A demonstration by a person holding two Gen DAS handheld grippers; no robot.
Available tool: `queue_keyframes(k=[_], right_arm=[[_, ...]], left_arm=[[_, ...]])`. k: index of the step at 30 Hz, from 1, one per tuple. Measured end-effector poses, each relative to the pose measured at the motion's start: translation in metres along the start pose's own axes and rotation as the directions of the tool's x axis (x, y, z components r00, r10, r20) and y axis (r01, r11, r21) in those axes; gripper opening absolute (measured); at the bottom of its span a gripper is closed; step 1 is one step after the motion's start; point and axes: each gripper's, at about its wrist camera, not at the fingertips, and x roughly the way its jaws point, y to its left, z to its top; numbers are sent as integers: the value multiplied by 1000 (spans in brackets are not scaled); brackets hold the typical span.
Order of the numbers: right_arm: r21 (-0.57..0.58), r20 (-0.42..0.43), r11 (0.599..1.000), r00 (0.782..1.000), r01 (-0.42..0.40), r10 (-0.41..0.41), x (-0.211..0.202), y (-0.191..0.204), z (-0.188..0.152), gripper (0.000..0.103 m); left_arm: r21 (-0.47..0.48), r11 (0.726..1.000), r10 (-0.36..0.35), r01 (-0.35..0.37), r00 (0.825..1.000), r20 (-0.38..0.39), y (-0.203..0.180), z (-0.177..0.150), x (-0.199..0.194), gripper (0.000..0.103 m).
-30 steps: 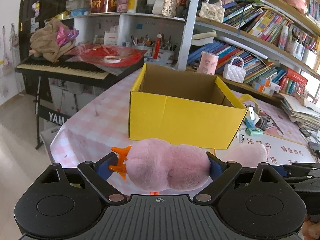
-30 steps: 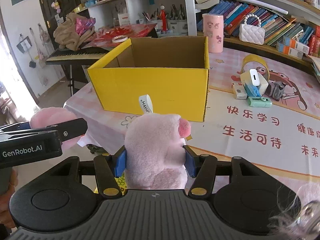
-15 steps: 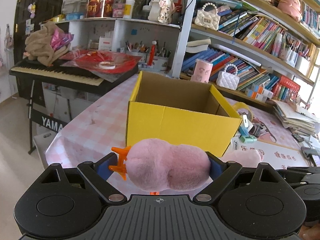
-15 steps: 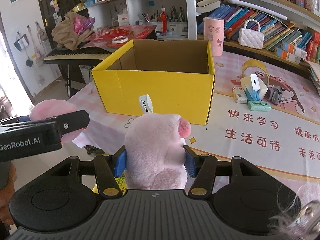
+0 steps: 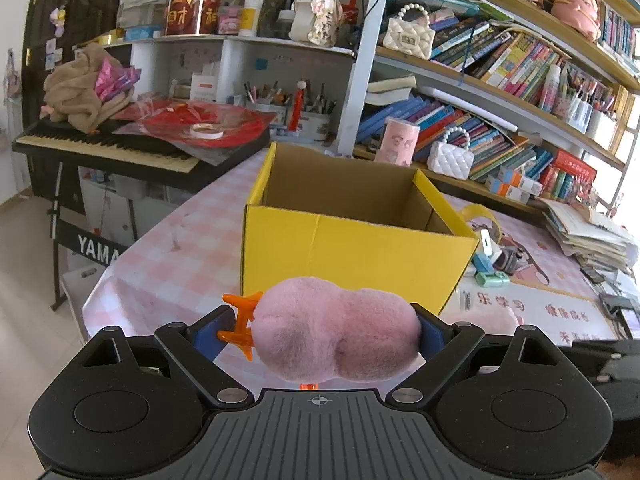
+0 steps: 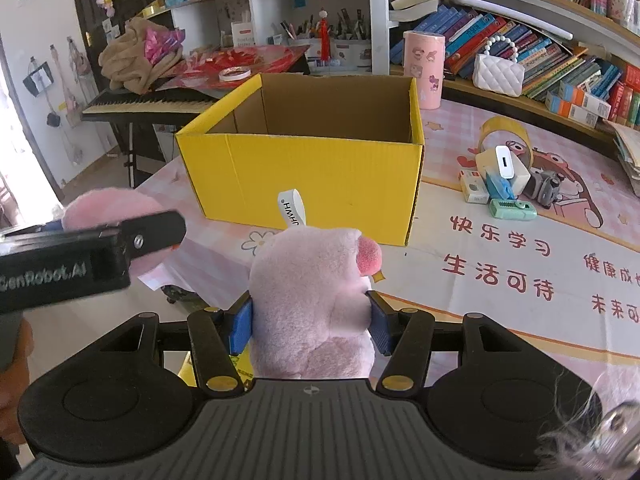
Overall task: Organize objects
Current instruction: 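Carry both pink plush toys over the yellow box with both tools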
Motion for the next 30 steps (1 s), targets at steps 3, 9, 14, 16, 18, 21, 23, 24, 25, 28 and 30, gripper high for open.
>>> queue_keyframes(k=[3,9,14,16,18,21,23,24,25,28,30], right_arm=[[-9,-3,1000,1000,4,-4,0,-1,-1,54],[-5,3,1000,1000,5,-5,3,-5,4,54],[-16,18,1000,1000,-8,8,7,-5,12,54],[-19,31,1000,999,-10,11,7,-5,18,54],[-21,48,1000,999,-14,15,6,-6,26,54],[-30,91,999,996,-18,21,5,-8,45,54],[-26,134,999,991,-18,22,5,-11,62,54],[-22,164,1000,986,-18,22,5,-13,73,54],[-20,191,1000,981,-17,20,6,-16,83,54],[-41,262,999,965,3,8,15,-19,109,54],[-61,278,998,961,17,1,27,-21,122,54]], left_arm=[[-9,1000,-7,7,1000,5,0,4,2,92],[12,1000,6,-7,1000,20,-4,10,3,92],[16,1000,14,-15,999,50,-5,20,3,92],[21,1000,13,-14,998,66,-6,27,4,92],[26,1000,9,-11,996,85,-9,36,7,92],[24,1000,3,-6,992,123,-11,54,11,92],[16,1000,-1,-2,988,152,-12,68,16,92],[11,1000,-1,-1,986,166,-13,75,19,92],[8,1000,1,-2,985,175,-13,79,22,92],[-4,1000,12,-12,981,192,-13,96,37,92],[-5,1000,15,-14,983,185,-14,103,50,92]])
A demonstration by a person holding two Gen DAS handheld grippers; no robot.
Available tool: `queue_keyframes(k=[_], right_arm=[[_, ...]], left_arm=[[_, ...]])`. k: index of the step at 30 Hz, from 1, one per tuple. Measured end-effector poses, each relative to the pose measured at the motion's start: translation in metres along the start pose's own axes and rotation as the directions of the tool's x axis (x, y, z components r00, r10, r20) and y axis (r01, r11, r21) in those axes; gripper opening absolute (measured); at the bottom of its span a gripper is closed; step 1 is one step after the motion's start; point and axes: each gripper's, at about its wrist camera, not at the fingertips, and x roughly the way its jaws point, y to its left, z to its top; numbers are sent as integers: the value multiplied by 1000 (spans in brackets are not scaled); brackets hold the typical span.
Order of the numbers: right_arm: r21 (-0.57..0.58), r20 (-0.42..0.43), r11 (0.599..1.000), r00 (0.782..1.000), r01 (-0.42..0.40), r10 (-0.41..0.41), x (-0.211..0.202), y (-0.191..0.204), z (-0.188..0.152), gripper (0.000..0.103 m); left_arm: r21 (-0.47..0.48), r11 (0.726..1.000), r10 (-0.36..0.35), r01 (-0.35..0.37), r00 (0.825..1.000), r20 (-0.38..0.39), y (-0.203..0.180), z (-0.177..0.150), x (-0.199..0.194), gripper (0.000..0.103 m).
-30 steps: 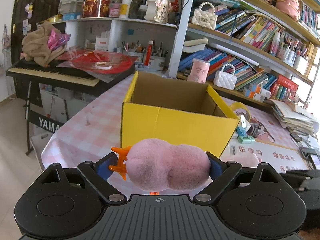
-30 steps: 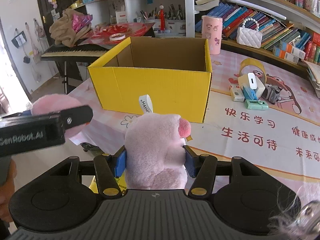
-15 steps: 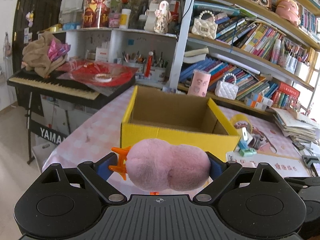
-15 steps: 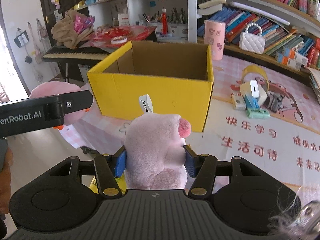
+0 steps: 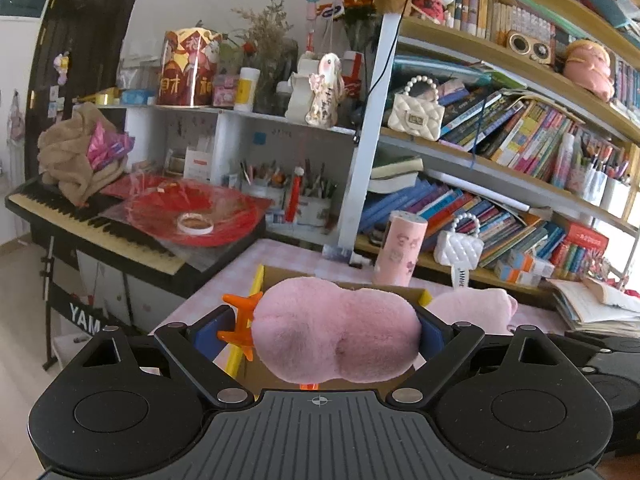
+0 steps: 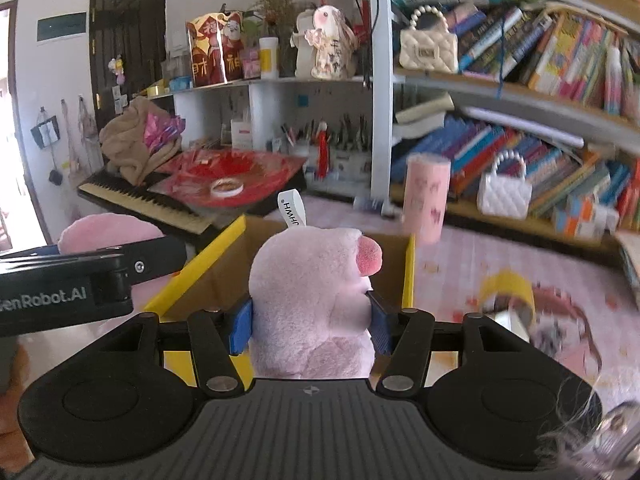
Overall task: Organize objects
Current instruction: 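Carry both pink plush toys over the yellow box with both tools, then open both tools to drop the plush toys into the yellow box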
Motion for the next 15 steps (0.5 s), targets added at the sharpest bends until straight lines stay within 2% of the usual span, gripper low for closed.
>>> queue_keyframes(k=[5,15], right_arm=[[-53,-34,999,999,7,-9,44,-9,-1,54],[-158,-132,985,990,-64,43,114,-15,-15,53]], left_arm=[[7,1000,4,-4,999,-40,-8,1,38,92],[45,998,40,-33,984,-175,-20,-19,93,92]])
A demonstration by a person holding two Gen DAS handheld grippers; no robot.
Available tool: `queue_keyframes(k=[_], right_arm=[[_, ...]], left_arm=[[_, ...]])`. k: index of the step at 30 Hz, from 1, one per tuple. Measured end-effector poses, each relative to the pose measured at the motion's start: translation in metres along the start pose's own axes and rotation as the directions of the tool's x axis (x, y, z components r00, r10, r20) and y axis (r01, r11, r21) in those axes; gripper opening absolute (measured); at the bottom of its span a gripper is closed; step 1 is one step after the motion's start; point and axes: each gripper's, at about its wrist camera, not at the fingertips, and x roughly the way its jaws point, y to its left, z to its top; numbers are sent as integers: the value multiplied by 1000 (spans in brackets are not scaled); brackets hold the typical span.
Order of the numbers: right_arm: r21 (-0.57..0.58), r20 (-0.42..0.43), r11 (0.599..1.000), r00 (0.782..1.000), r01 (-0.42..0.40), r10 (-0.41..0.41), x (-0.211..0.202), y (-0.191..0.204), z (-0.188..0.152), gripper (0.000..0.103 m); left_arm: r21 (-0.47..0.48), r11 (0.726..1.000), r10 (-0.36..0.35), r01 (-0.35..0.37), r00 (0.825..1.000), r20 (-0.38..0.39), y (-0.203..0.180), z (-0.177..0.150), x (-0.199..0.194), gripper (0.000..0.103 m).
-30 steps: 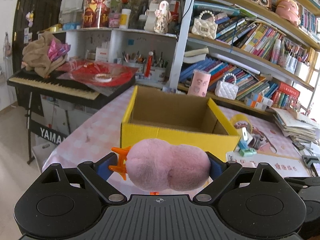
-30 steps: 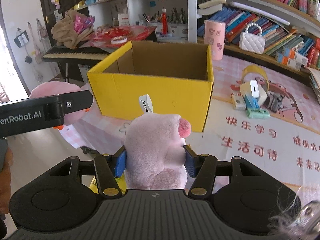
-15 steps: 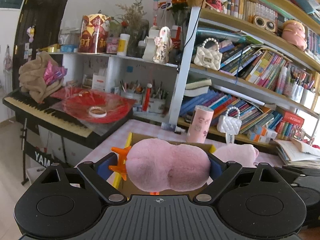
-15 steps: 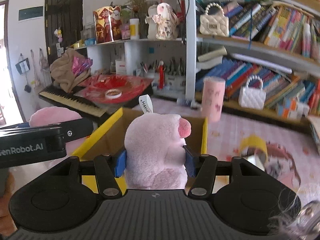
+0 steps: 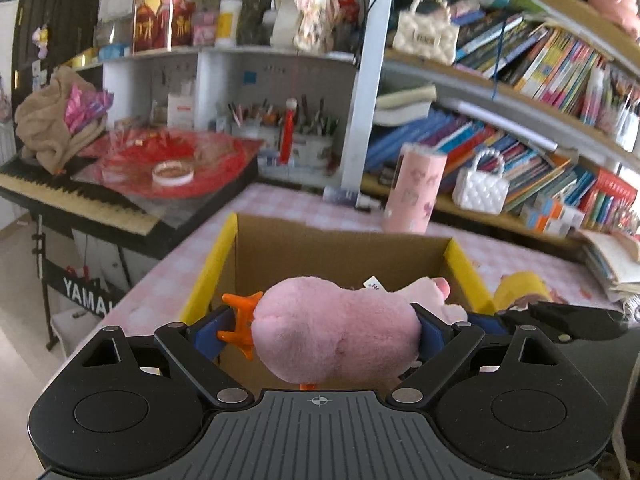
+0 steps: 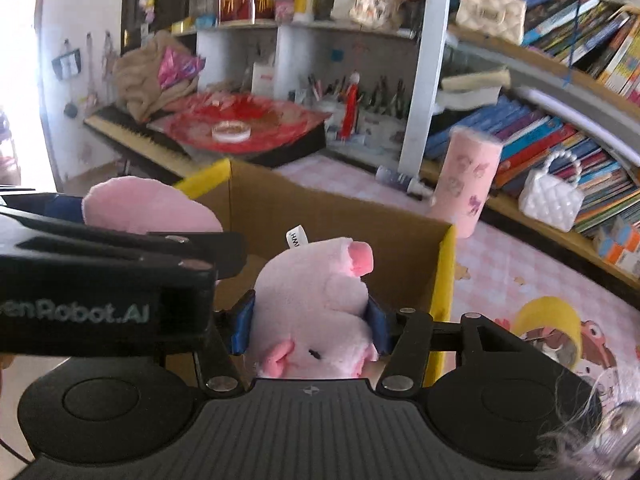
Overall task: Organize objects
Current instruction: 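Open both tools to drop the plush toys into the yellow box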
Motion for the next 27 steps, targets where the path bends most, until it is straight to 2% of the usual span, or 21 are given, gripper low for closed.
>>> queue_keyframes(k=[4,7,11,20,22,26,27], right_arm=[[-23,-32,1000,999,1,-2,16,-7,-4,53],[-69,-18,997,1000,-26,25,19,-8,-1,53],[-120,-44,991,997,-67,62,26,-11,3,53],[-133,-146,984,984,-118,98,42,-18,12,57],[-127,-143,986,985,-111,93,41,-18,12,57],[-112,-107,991,993,-70,58,28,-18,11,70],[-110,-89,992,995,-64,54,21,-18,11,70]], left_arm=[[6,1000,20,-19,999,-38,0,-2,14,92],[6,1000,31,-30,998,-60,0,-3,22,92],[-8,999,37,-38,996,-76,1,-2,30,92],[-29,996,82,-85,992,-101,0,-2,41,93],[-28,997,76,-79,993,-88,0,-1,35,93],[-6,998,63,-63,998,-21,-3,3,15,95],[-6,998,63,-63,998,-5,-3,5,9,96]])
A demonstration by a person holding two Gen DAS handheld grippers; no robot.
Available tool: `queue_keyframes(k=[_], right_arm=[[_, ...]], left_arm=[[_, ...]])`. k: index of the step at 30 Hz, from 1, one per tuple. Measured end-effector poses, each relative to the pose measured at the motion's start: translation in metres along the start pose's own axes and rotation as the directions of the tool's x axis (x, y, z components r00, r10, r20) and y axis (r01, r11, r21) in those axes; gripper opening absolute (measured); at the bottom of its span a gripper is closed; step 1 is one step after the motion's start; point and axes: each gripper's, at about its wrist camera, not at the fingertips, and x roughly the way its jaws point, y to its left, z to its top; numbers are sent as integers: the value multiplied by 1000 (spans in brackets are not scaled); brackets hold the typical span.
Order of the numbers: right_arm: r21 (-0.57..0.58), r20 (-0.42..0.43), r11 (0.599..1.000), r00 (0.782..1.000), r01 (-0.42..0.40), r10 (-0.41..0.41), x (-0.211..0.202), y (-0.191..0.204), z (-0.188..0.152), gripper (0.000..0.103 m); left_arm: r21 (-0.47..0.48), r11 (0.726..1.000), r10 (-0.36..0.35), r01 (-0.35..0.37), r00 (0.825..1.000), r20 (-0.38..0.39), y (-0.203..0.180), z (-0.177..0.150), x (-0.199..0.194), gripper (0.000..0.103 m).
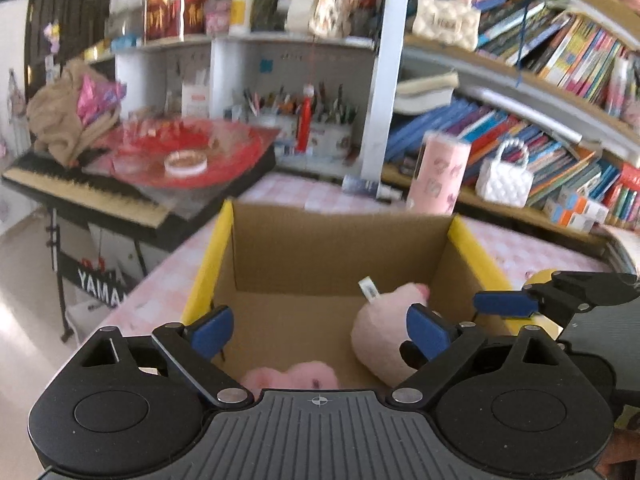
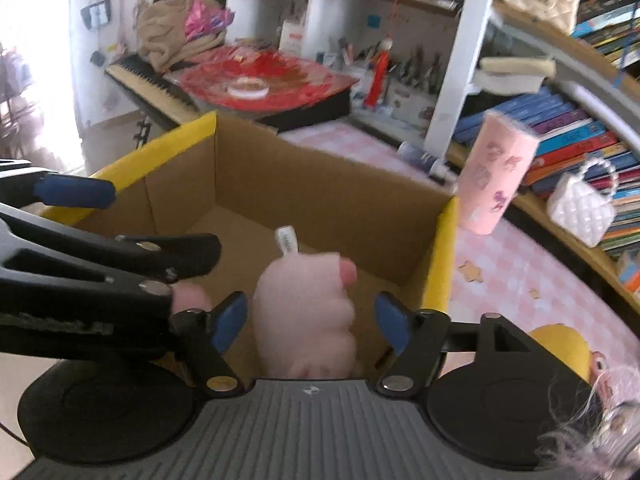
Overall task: Organize objects
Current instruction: 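Open both tools to drop the plush toys into the yellow box, then withdraw both tools from the box back toward the small items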
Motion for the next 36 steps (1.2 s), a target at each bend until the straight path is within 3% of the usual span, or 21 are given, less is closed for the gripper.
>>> queue_keyframes(k=[6,14,29,36], right_arm=[[70,93,997,995,41,-47,-41,-2,3,69],[123,161,985,977,123,-143,-88,12,-13,69],[223,14,949,973,224,-232,-124,70,-85,70],[262,-30,929,965,261,-262,-139,83,-111,75]], left_arm=[[-33,999,2,0,997,77,6,0,-39,96],[-71,997,19,-12,994,104,24,-18,-78,96],[-52,998,37,-37,999,-3,36,-83,-123,97],[-4,1000,19,-20,999,-48,26,-104,-135,97]])
